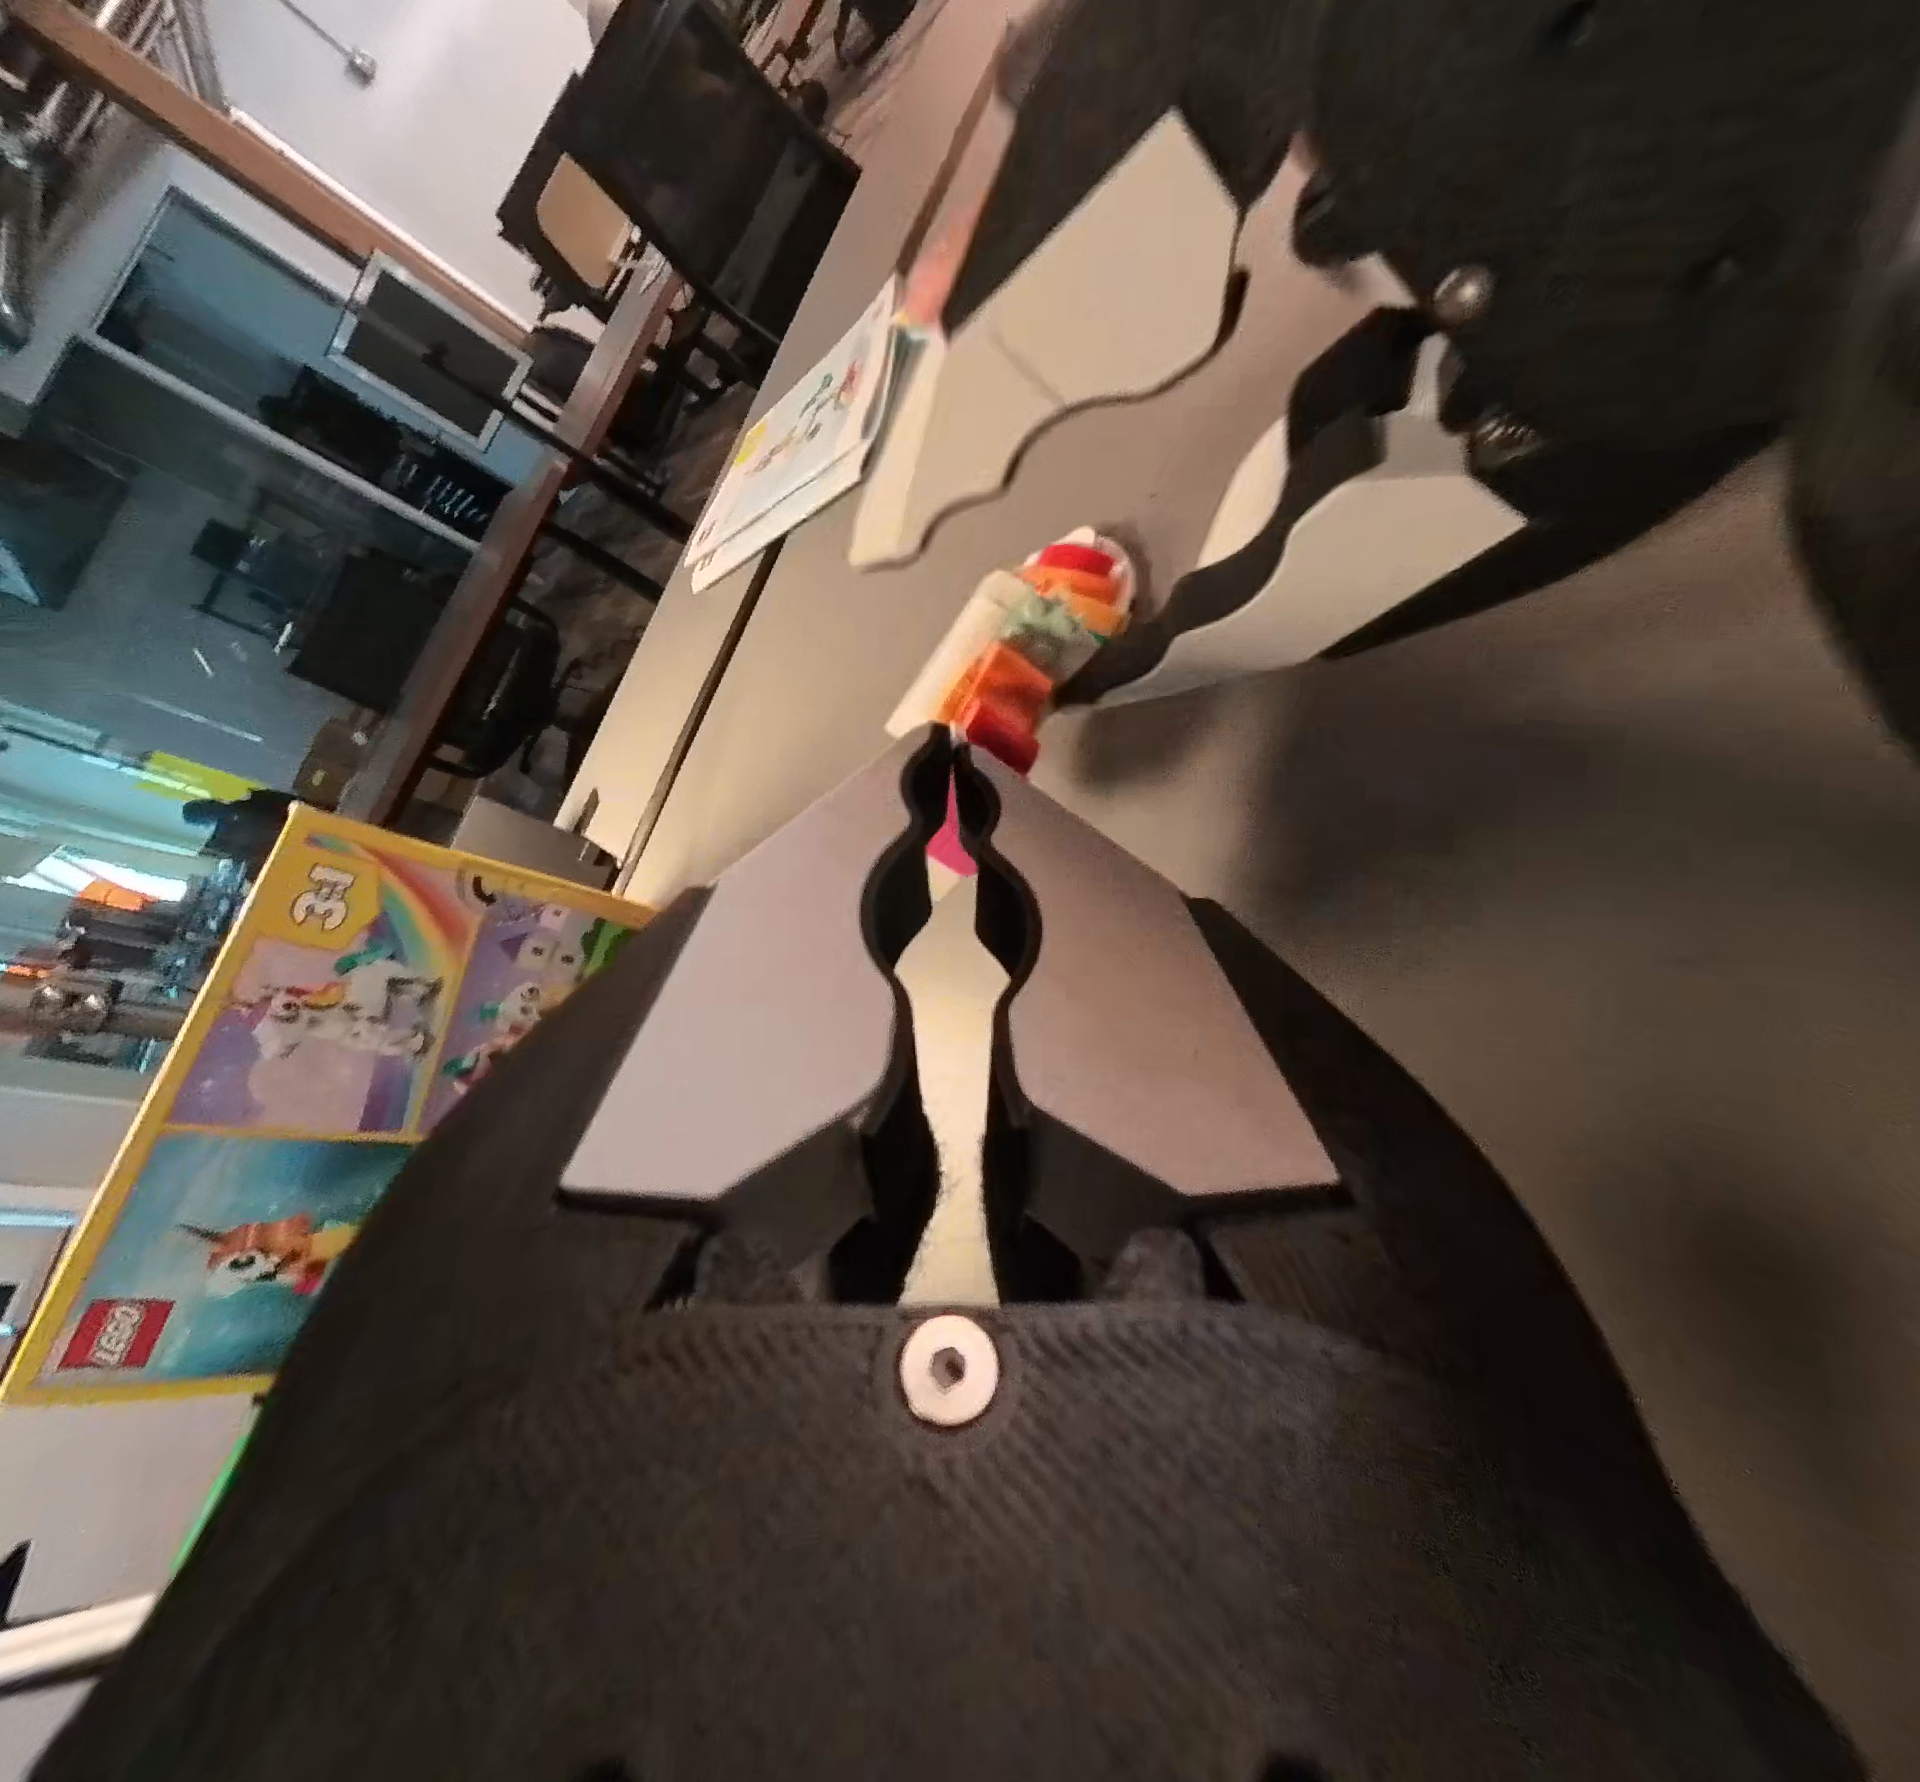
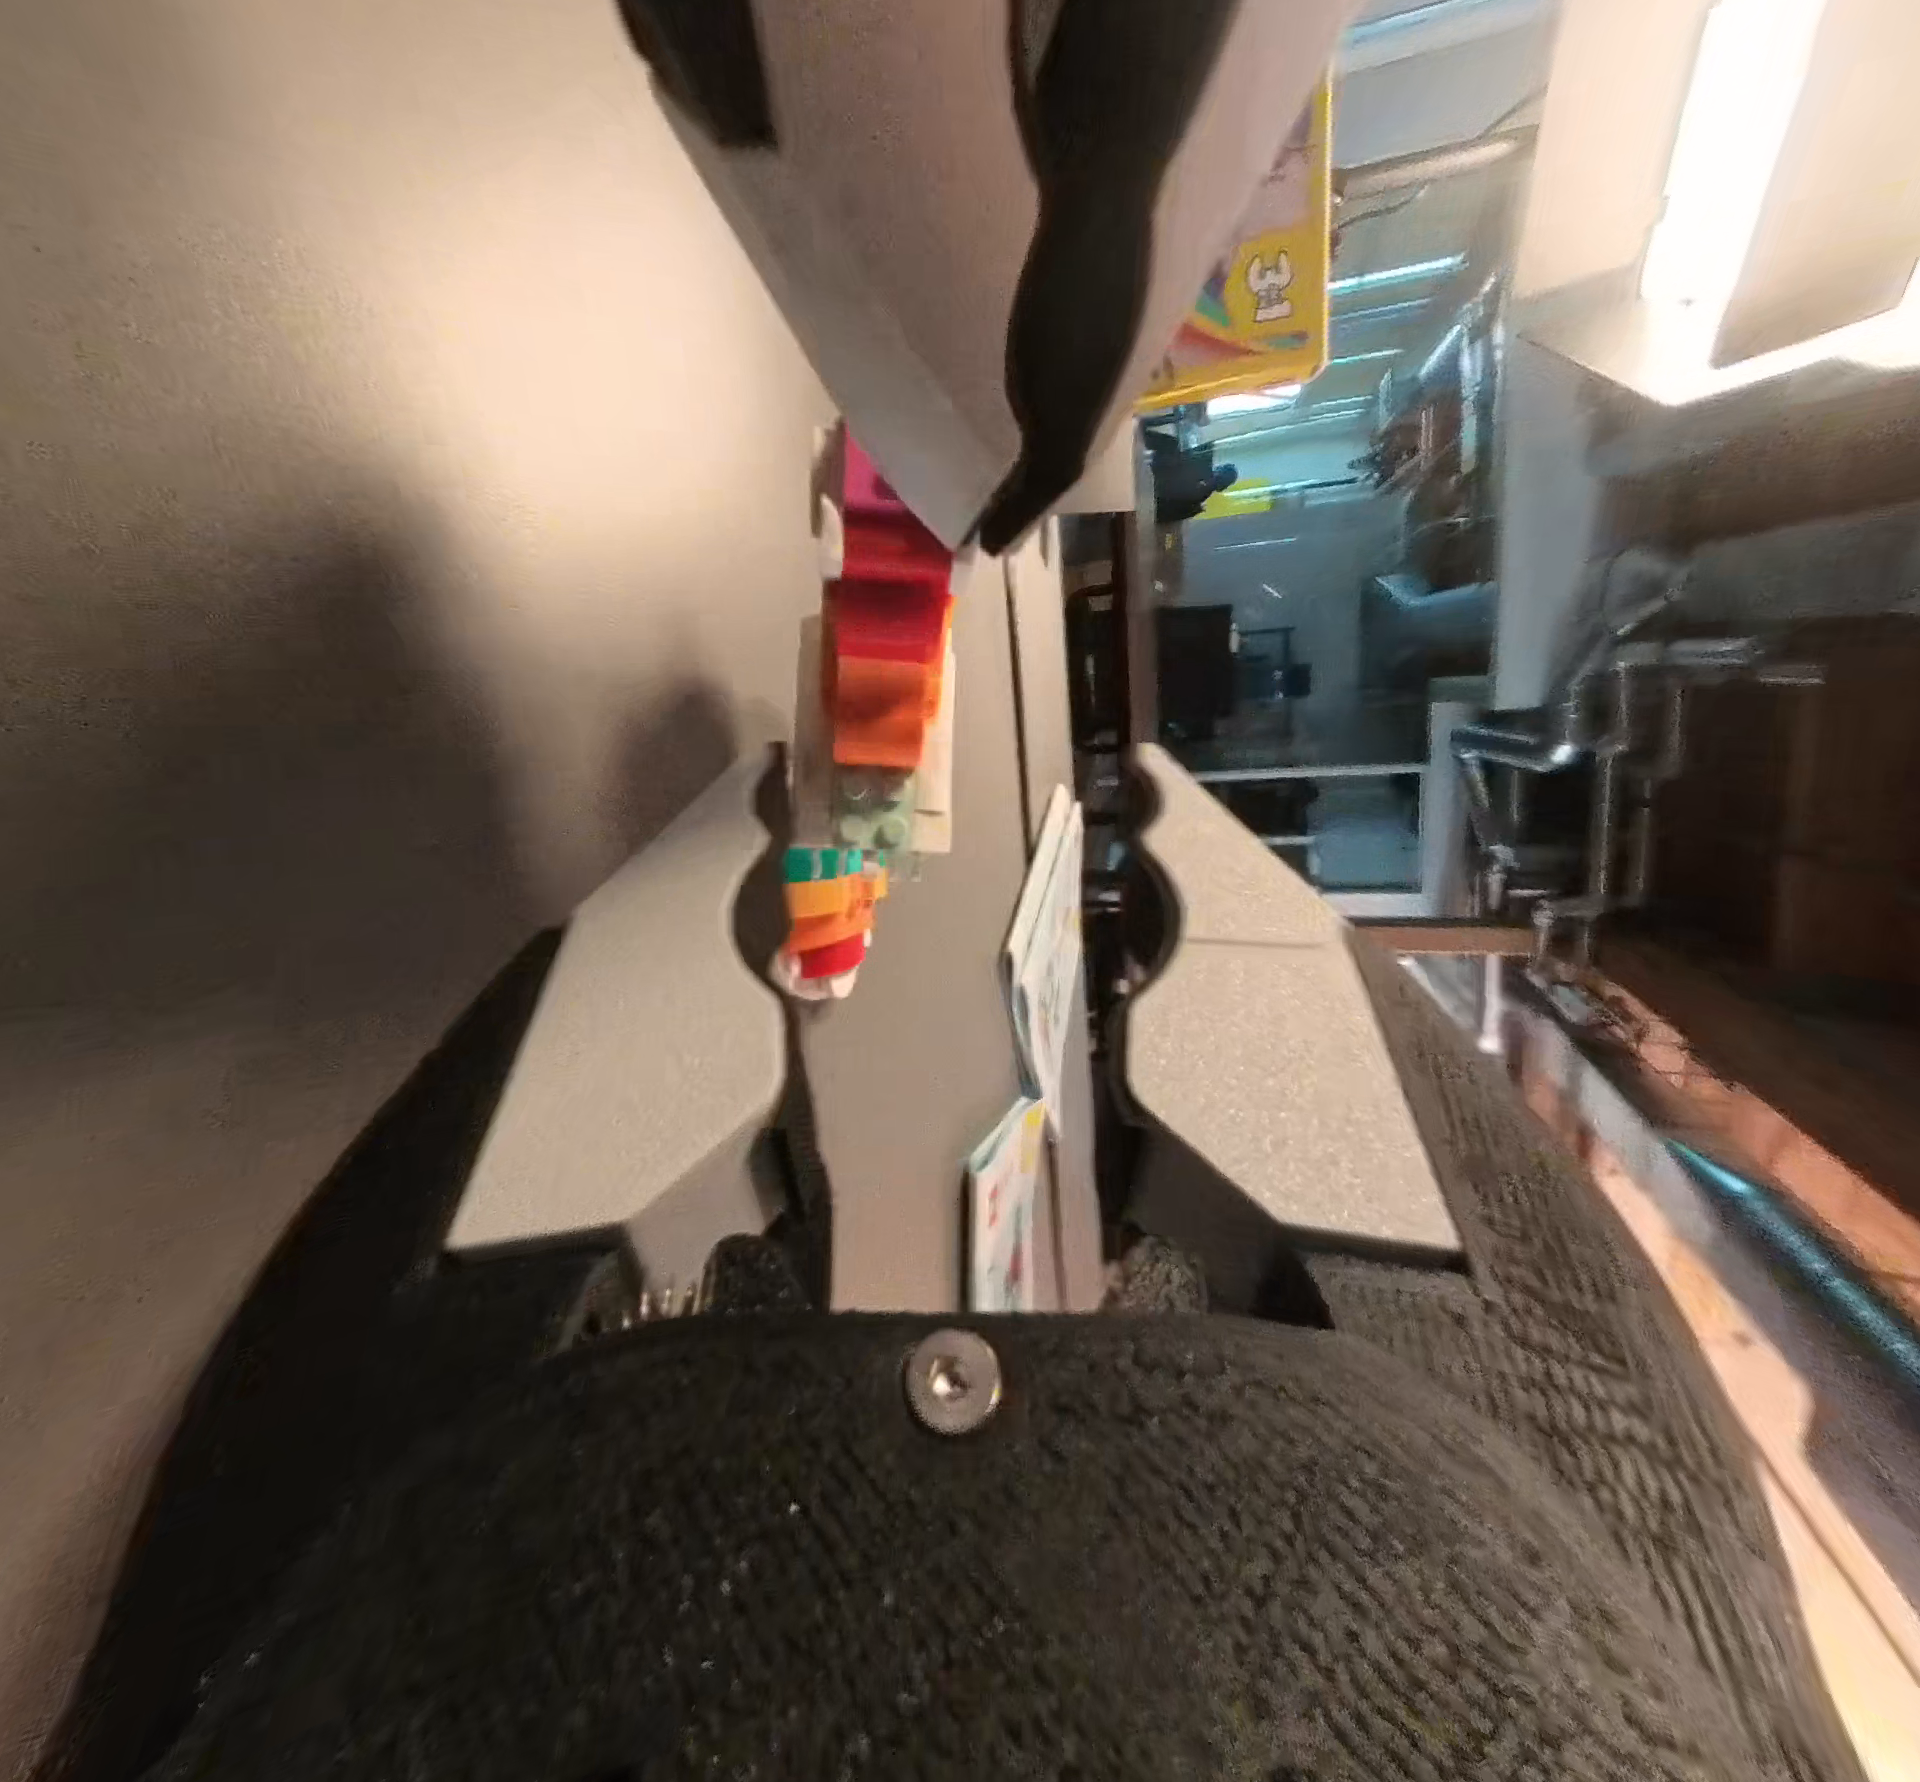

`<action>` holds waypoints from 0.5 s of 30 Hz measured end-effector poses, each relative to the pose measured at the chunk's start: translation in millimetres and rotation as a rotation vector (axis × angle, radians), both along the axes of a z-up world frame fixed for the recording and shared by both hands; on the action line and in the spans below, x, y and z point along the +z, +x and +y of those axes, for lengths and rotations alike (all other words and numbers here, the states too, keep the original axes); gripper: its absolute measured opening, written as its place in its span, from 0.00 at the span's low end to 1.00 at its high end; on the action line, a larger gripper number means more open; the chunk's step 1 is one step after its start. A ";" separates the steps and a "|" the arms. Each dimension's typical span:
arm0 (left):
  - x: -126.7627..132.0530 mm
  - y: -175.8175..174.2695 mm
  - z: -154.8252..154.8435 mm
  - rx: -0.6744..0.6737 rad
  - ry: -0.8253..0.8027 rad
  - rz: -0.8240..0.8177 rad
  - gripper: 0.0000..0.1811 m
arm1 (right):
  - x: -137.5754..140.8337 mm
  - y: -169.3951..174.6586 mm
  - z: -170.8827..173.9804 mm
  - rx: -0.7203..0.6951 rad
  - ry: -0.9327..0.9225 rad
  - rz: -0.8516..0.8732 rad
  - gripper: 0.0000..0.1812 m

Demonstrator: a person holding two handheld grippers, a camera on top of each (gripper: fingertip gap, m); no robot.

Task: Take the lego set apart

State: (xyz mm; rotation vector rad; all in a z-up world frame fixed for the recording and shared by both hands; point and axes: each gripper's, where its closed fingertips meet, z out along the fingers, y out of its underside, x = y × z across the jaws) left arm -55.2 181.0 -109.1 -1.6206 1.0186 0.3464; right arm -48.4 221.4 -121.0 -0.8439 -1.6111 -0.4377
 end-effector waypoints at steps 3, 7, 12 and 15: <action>6.0 8.0 -4.6 -0.048 0.018 -0.009 0.00 | -6.2 -1.3 -1.7 0.005 0.027 -0.025 0.18; 3.6 15.9 -12.5 -0.118 -0.002 -0.004 0.00 | -15.2 -9.8 -9.1 0.050 -0.034 -0.018 0.22; 5.8 21.0 -17.3 -0.158 -0.018 -0.047 0.00 | -12.9 -13.8 -12.1 0.088 -0.059 0.029 0.12; 6.0 19.4 -16.5 -0.144 -0.014 -0.055 0.00 | -6.8 -12.3 -7.8 0.071 0.094 -0.018 0.12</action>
